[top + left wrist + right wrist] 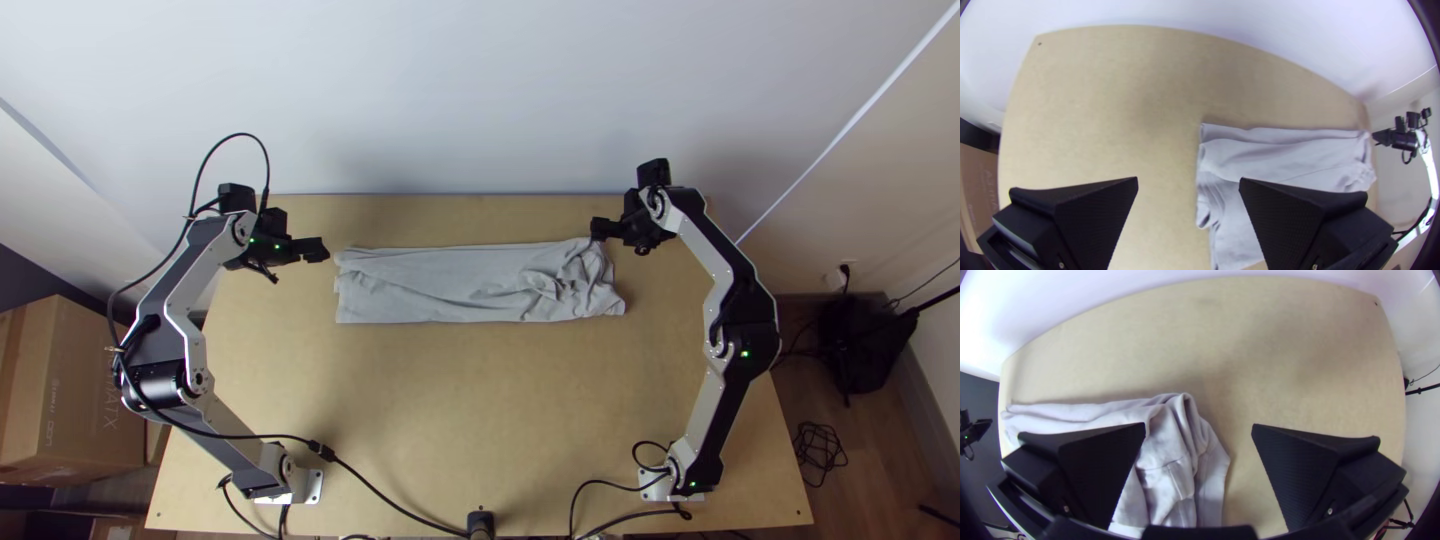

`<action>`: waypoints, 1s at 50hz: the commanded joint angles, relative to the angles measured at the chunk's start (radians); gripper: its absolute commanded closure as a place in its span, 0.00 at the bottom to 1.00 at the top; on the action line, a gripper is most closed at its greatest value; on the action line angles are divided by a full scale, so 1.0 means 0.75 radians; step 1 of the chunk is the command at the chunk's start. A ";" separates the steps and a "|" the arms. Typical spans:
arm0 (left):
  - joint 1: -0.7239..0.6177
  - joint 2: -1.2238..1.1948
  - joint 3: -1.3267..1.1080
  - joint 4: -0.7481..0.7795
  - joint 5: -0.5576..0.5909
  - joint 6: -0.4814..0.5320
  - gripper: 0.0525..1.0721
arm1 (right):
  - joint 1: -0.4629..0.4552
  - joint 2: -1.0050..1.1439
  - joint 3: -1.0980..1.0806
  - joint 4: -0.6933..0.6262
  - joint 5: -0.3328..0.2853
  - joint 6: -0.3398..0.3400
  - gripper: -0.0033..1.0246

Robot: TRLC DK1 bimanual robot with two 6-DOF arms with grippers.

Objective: Fold the t-shirt

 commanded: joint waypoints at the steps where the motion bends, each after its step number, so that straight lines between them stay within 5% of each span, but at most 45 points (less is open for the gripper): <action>1: 0.043 -0.025 -0.040 -0.051 0.143 -0.041 0.05 | -0.006 -0.117 -0.069 0.018 0.008 0.045 0.04; 9: 0.102 -0.006 -0.069 -0.103 0.417 -0.039 0.05 | -0.008 -0.211 -0.137 0.012 -0.041 0.098 0.04; 21: 0.129 0.100 -0.089 -0.082 0.443 -0.027 0.05 | -0.147 -0.342 -0.116 0.002 -0.767 0.403 0.05; 29: 0.127 0.166 -0.097 -0.053 0.470 -0.002 0.05 | -0.225 -0.405 -0.077 0.004 -1.088 0.536 0.05; 34: 0.113 0.204 -0.097 -0.023 0.470 -0.002 0.05 | -0.247 -0.428 -0.071 0.012 -1.168 0.566 0.05; 50: -0.008 0.319 -0.038 0.010 0.458 -0.053 0.05 | -0.253 -0.491 -0.071 0.012 -1.174 0.577 0.05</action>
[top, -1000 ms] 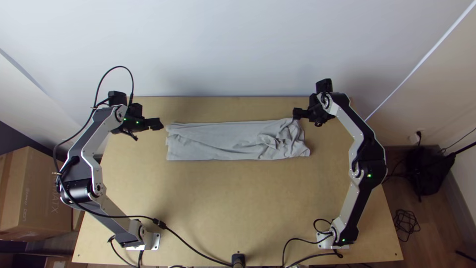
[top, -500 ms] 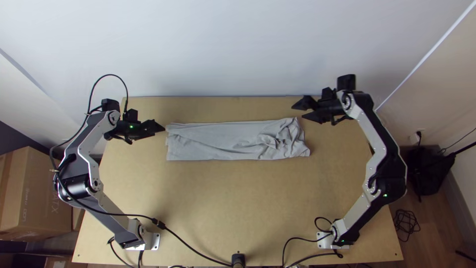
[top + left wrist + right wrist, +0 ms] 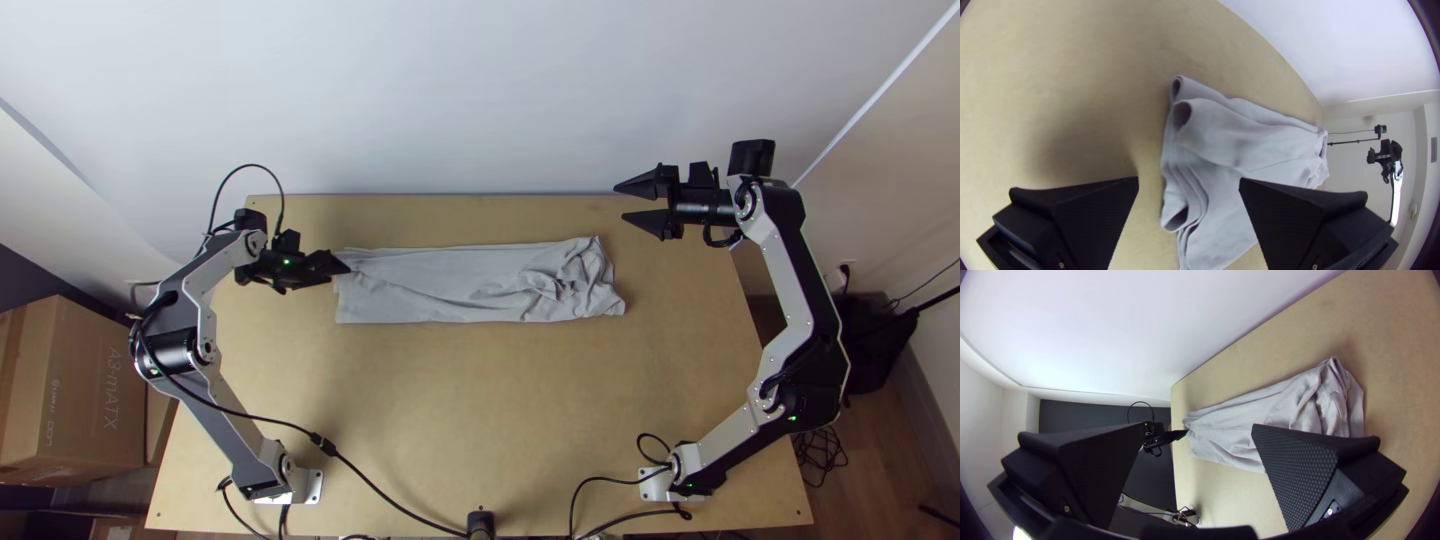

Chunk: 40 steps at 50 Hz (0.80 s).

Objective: Fold the t-shirt

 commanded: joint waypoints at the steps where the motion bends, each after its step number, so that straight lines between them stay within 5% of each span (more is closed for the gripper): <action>1: -0.067 0.077 0.016 -0.002 0.000 -0.033 0.05 | -0.003 -0.056 0.028 0.000 -0.016 0.028 0.05; 17: -0.247 0.101 0.038 0.092 -0.047 -0.164 0.06 | 0.005 -0.077 0.049 0.002 -0.016 0.052 0.05; 24: -0.263 0.069 0.016 0.092 -0.067 -0.178 0.39 | 0.005 -0.091 0.028 0.002 -0.016 0.048 0.05; 29: -0.245 0.038 -0.005 0.104 -0.092 -0.178 0.99 | 0.003 -0.099 0.006 0.002 -0.016 0.042 0.05; 40: -0.018 -0.075 -0.070 0.114 -0.116 -0.131 0.98 | 0.005 -0.110 -0.035 0.002 -0.013 0.028 0.05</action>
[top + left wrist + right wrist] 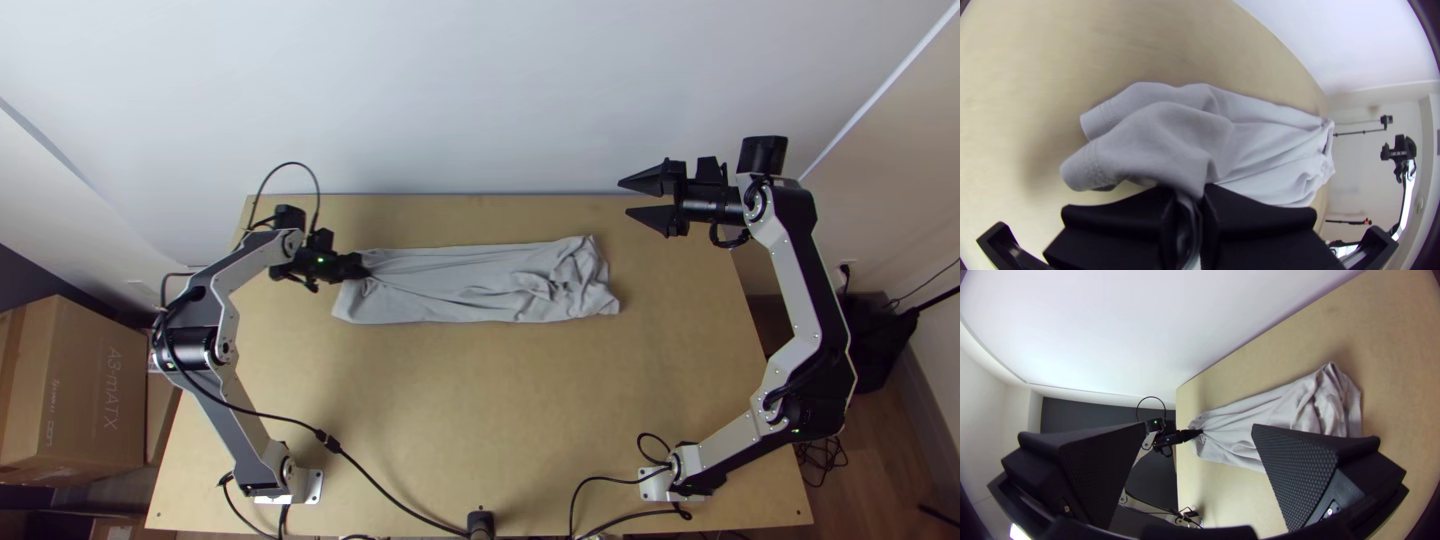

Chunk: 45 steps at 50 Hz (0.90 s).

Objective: Fold the t-shirt

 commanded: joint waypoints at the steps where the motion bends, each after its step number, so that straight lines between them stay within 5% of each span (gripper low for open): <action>1: 0.165 -0.087 -0.048 -0.024 -0.021 0.043 0.98 | 0.005 -0.043 -0.046 0.002 -0.013 -0.005 0.05; 14: 0.539 -0.095 0.085 -0.212 -0.023 0.282 0.98 | 0.031 -0.043 -0.084 0.010 -0.013 -0.025 0.05; 23: 0.623 -0.130 0.263 -0.459 -0.021 0.368 0.98 | 0.044 -0.039 -0.093 0.015 -0.011 -0.027 0.05; 32: 0.496 -0.267 0.363 -0.658 -0.017 0.327 0.98 | 0.056 -0.029 -0.093 0.019 -0.007 -0.027 0.05; 45: 0.110 -0.400 0.431 -0.666 -0.021 0.139 0.98 | 0.054 -0.033 -0.082 0.019 -0.005 -0.023 0.05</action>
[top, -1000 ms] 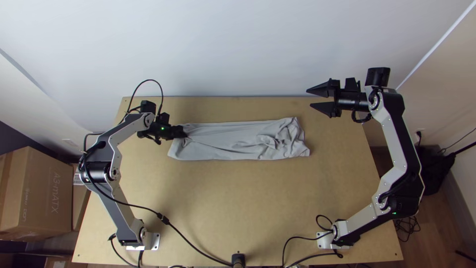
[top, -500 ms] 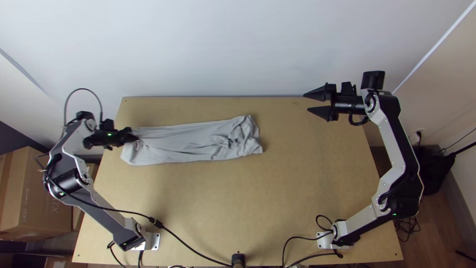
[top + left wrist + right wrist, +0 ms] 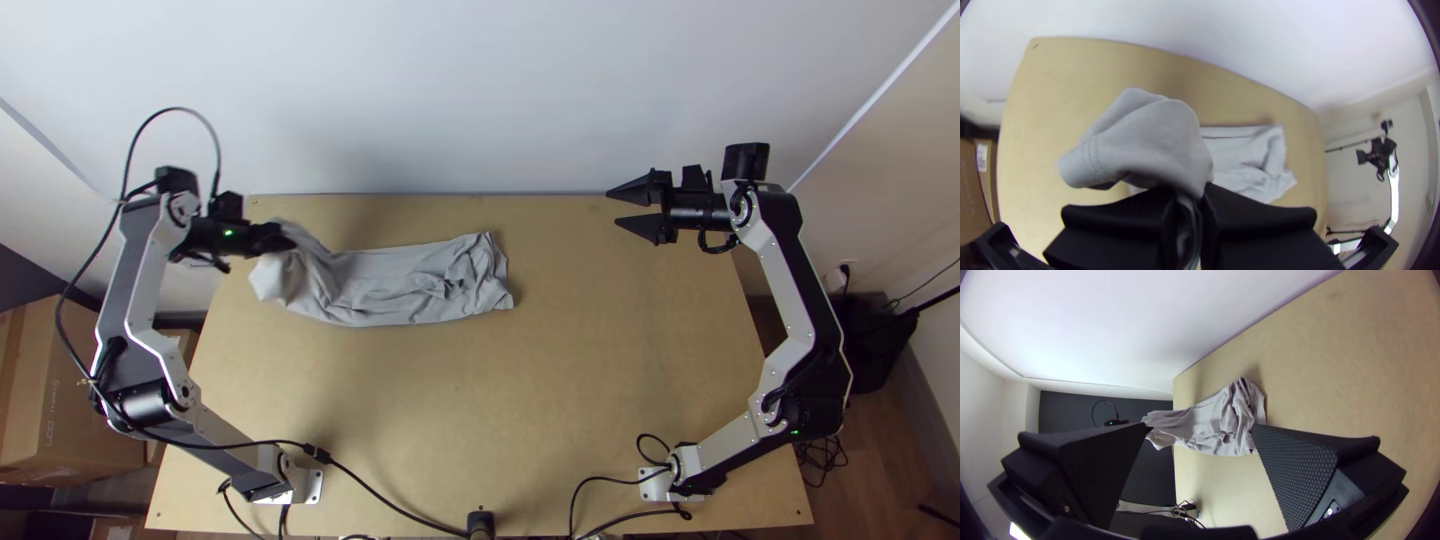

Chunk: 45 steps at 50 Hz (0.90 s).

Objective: Fold the t-shirt

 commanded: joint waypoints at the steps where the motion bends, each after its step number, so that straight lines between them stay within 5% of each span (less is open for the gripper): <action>1: -0.147 -0.030 0.078 -0.022 0.008 -0.113 0.98 | 0.000 -0.029 -0.011 0.009 -0.006 0.003 0.05; 22: -0.664 0.340 0.462 -0.014 -0.125 -0.418 0.98 | -0.053 -0.084 -0.052 0.009 -0.006 0.009 0.05; 42: -0.996 0.565 0.749 -0.018 -0.341 -0.430 0.98 | -0.094 -0.223 -0.281 0.018 0.017 -0.029 0.05; 43: -1.018 0.578 0.757 -0.010 -0.348 -0.430 0.93 | -0.094 -0.234 -0.295 0.020 0.021 -0.031 0.05; 45: -1.047 0.596 0.761 0.023 -0.354 -0.430 0.64 | -0.092 -0.258 -0.332 0.038 0.025 -0.029 0.05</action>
